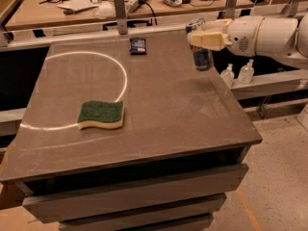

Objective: Place redbull can upright

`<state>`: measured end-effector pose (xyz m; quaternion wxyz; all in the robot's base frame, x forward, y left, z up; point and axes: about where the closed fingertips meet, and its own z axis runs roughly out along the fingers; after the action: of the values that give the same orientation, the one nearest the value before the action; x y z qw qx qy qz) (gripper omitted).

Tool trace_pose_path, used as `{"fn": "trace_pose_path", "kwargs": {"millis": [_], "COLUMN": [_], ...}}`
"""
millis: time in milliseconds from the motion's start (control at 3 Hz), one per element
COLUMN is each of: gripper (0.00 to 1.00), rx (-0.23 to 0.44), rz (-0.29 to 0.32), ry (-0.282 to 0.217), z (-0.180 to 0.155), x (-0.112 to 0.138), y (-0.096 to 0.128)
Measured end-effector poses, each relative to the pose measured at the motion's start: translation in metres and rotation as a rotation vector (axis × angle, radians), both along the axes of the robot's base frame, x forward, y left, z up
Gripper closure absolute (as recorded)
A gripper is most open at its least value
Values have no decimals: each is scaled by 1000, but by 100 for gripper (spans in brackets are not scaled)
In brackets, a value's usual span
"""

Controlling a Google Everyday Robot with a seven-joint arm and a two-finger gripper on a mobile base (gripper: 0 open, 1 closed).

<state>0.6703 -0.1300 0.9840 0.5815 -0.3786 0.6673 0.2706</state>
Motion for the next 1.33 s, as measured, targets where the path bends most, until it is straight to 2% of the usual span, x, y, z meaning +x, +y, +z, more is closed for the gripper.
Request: {"fn": "trace_pose_path", "kwargs": {"millis": [667, 1000, 1333], "gripper": [100, 75, 44], "rx": [110, 177, 204], "rz": [110, 176, 261], "ry": [18, 7, -20], "z": [-26, -37, -51], "x": [-9, -12, -13], "y": [20, 28, 31]}}
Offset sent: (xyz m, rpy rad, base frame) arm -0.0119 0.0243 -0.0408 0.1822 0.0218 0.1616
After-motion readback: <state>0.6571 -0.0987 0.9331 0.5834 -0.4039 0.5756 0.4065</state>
